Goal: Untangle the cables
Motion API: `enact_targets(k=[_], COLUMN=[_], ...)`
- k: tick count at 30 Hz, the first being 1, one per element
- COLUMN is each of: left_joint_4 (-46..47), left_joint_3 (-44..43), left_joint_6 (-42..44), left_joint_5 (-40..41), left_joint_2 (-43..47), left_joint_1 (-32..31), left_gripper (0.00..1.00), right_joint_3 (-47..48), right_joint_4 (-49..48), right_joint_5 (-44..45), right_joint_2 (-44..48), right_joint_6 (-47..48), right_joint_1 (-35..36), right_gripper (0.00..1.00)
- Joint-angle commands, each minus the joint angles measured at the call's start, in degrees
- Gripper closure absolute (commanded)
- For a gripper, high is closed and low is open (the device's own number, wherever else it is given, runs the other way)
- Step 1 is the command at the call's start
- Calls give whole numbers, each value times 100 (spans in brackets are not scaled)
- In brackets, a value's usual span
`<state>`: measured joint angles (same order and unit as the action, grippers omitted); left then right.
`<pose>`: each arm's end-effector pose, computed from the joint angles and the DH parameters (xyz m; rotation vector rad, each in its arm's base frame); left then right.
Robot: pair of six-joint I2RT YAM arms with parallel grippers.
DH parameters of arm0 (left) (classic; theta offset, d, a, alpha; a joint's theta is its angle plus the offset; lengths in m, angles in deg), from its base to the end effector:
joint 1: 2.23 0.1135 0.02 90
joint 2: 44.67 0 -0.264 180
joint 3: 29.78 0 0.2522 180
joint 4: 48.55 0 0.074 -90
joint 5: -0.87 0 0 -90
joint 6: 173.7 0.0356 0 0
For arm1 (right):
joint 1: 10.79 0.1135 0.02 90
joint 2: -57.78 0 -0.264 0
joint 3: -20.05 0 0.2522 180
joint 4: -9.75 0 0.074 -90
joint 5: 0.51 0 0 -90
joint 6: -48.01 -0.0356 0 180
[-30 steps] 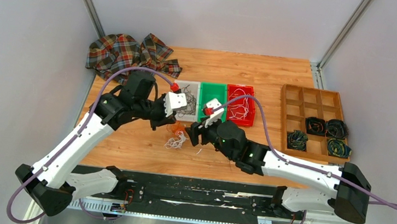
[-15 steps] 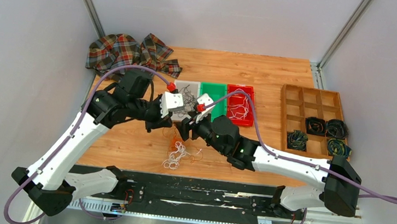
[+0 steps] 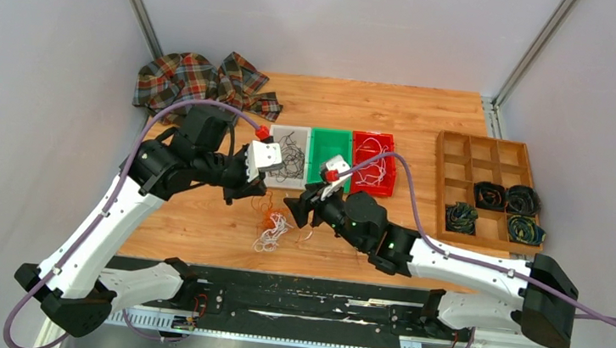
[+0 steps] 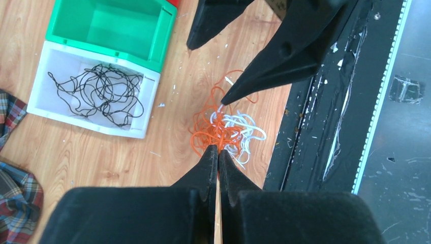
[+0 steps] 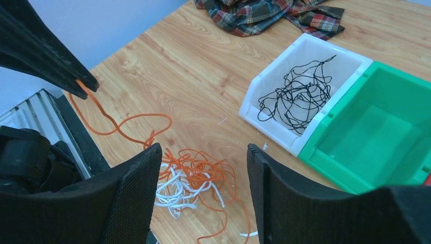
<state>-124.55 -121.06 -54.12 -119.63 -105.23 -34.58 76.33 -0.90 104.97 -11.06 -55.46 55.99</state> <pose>0.1430 -0.1120 0.3979 1.4039 1.8387 -0.6494 0.1188 0.2528 0.3012 -0.5492 1.5801 0.8614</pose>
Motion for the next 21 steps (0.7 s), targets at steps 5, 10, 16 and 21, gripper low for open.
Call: enact_targets(k=[5, 10, 16, 21], left_joint_4=[1, 3, 1, -8], left_joint_3=[-333, -449, -506, -592], left_joint_6=[-140, -211, -250, -345], left_joint_5=[18, 39, -11, -137], left_joint_2=[-2, -2, 66, 85], left_joint_1=[-25, -25, -25, -25], left_gripper=[99, 99, 99, 100], right_joint_3=[43, 409, 647, 973], right_joint_4=[-152, -152, -402, -644], right_joint_5=[-266, -577, -204, 425], right_joint_2=[261, -7, -282, -625], right_joint_6=[331, 589, 625, 695], right_joint_1=[350, 432, 432, 426], right_gripper=[37, 38, 39, 41])
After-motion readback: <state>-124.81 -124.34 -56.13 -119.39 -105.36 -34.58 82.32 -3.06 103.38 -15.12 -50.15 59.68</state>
